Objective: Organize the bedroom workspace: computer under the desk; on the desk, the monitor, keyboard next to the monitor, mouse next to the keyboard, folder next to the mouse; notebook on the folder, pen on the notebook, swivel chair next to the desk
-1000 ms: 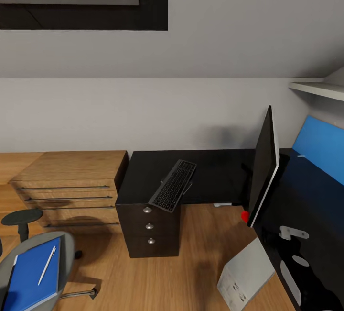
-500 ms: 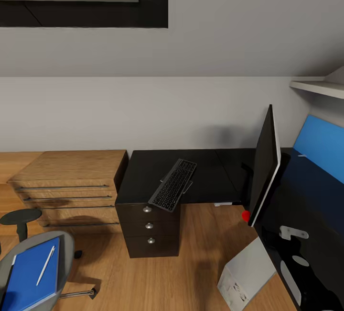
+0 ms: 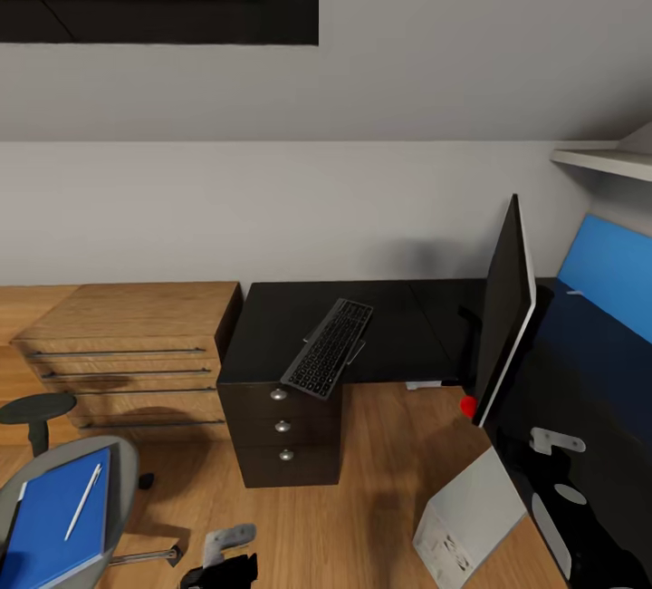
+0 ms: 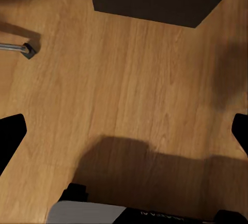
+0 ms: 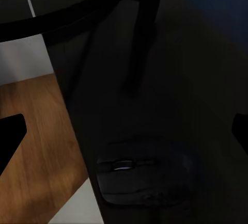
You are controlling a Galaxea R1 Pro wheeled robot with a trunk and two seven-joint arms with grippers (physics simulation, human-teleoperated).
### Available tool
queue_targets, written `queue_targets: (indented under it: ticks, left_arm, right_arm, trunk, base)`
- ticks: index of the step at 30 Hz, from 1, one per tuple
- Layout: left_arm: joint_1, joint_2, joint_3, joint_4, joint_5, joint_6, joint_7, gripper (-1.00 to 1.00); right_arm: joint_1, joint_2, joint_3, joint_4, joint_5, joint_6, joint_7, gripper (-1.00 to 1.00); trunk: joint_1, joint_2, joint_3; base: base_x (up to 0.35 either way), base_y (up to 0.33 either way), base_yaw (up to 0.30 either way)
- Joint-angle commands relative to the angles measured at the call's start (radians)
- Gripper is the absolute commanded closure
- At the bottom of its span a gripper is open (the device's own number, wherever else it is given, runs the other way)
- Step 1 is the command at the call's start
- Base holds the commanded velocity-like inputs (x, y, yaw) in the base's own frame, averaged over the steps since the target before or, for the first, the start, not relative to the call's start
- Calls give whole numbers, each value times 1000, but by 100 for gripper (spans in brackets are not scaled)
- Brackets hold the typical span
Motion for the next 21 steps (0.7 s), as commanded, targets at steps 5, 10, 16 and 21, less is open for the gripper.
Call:
queue_targets:
  ticks: [5, 10, 16, 21]
  left_arm:
    - [0, -40, -41, -204, 11, 125, 9, -100]
    - [-1, -40, -54, -218, 10, 135, 11, -100]
    - [-1, -26, -55, -203, 8, 133, 12, -100]
    - [0, -24, -55, -202, 7, 132, 13, -100]
  right_arm:
    - [-1, 0, 2, -1, -9, -1, -3, -100]
    - [-1, -1, 1, 0, -8, -1, -3, -100]
    - [-1, -12, -1, 1, -8, -1, -3, -100]
    - [-1, -23, -2, 3, -8, 1, -3, -100]
  trunk:
    - [19, -36, -17]
    - [31, -57, -26]
    - [31, -57, -26]
    - [31, -57, -26]
  base:
    - [0, 0, 0]
    - [0, 0, 0]
    - [0, 0, 0]
    - [0, 0, 0]
